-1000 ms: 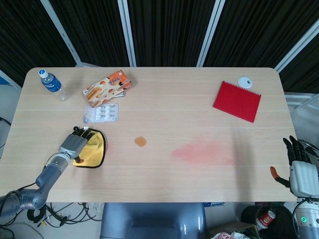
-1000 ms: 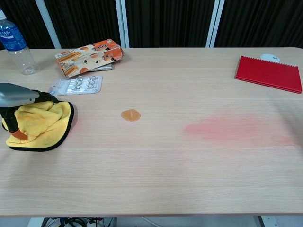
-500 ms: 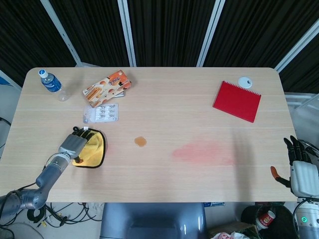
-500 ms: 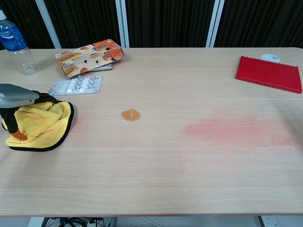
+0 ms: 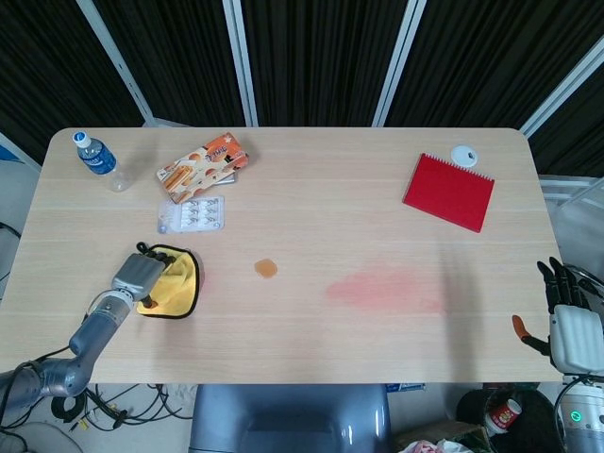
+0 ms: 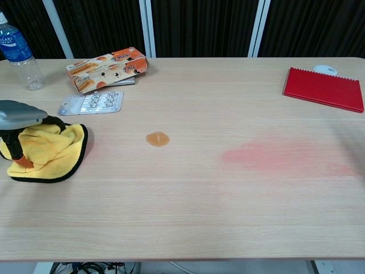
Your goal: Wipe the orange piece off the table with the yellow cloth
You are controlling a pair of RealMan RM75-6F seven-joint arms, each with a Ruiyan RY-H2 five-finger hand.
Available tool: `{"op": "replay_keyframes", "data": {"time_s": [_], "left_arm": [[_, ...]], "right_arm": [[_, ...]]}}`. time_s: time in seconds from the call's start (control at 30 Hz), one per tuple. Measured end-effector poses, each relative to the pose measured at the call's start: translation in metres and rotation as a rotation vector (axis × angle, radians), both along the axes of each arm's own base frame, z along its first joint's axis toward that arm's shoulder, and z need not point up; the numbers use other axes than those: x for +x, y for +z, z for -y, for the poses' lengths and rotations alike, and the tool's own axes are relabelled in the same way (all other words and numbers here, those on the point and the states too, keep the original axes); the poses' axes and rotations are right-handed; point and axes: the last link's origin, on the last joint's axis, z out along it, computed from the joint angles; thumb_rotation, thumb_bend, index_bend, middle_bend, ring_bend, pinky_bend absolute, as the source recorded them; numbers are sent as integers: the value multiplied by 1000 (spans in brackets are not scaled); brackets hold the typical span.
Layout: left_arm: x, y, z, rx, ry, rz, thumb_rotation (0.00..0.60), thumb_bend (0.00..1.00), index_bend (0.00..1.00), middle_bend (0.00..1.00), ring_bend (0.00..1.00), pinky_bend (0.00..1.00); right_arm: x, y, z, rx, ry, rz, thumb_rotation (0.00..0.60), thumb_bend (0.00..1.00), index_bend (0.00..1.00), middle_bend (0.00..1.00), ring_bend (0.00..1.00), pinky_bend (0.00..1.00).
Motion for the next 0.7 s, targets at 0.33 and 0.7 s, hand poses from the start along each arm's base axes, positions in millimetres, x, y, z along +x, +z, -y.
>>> {"op": "replay_keyframes", "data": {"time_s": [0.33, 0.7], "left_arm": [[7, -4, -1, 77, -73, 44, 600, 490, 662, 650, 599, 752], [57, -8, -9, 104, -190, 188, 600, 490, 664, 651, 600, 752]], "right_arm": [[0, 0, 0, -2, -2, 1, 600, 221, 9, 0, 0, 187], [0, 0, 0, -2, -4, 4, 600, 221, 9, 0, 0, 187]]}}
